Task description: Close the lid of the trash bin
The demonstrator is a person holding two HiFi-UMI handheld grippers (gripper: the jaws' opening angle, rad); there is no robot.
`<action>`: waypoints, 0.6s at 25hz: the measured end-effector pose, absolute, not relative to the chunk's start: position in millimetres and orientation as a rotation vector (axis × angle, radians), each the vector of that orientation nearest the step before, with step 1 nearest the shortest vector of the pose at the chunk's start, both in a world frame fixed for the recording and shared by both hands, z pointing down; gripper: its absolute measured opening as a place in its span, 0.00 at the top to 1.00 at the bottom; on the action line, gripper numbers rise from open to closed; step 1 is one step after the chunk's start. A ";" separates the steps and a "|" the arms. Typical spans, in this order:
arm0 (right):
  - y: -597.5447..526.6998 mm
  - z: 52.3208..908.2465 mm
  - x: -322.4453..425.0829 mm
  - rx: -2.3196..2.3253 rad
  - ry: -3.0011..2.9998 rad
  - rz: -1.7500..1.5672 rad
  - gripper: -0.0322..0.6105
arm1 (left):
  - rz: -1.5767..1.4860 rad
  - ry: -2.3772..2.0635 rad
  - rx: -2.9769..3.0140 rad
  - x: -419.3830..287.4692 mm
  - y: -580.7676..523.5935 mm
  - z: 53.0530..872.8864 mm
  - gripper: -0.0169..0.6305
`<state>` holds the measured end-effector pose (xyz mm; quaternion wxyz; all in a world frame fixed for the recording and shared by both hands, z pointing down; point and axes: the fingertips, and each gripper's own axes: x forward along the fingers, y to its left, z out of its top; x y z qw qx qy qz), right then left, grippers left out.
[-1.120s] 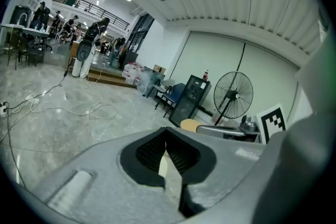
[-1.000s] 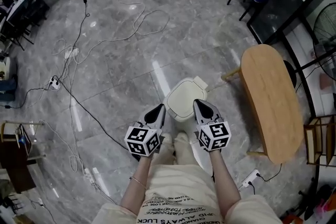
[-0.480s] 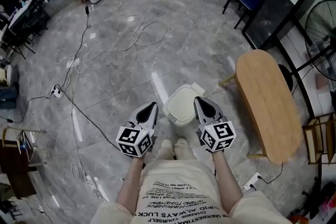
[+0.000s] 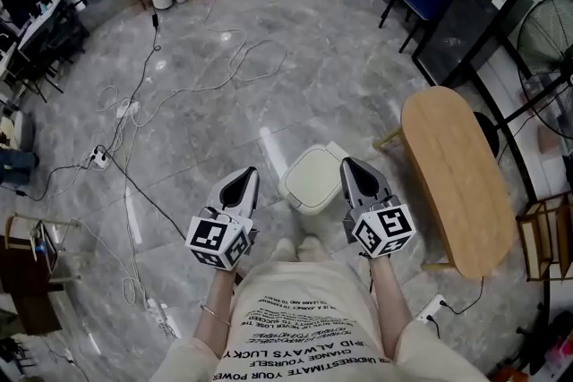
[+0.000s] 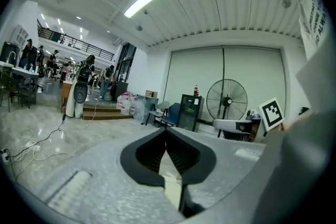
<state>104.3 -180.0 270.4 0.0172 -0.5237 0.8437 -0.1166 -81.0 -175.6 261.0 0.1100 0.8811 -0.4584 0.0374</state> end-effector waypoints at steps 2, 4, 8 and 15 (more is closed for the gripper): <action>-180.9 262.8 108.9 -1.623 2.616 -0.341 0.94 | 0.110 -1.361 2.597 -80.8 -173.9 255.6 0.94; -180.9 256.9 111.2 -1.621 2.608 -0.319 0.94 | 0.107 -1.373 2.604 -82.3 -171.9 252.1 0.94; -178.6 247.9 108.6 -1.615 2.600 -0.280 0.94 | 0.094 -1.391 2.617 -88.8 -168.7 247.3 0.94; -179.6 239.1 111.1 -1.614 2.608 -0.252 0.94 | 0.090 -1.412 2.624 -88.9 -168.1 241.3 0.94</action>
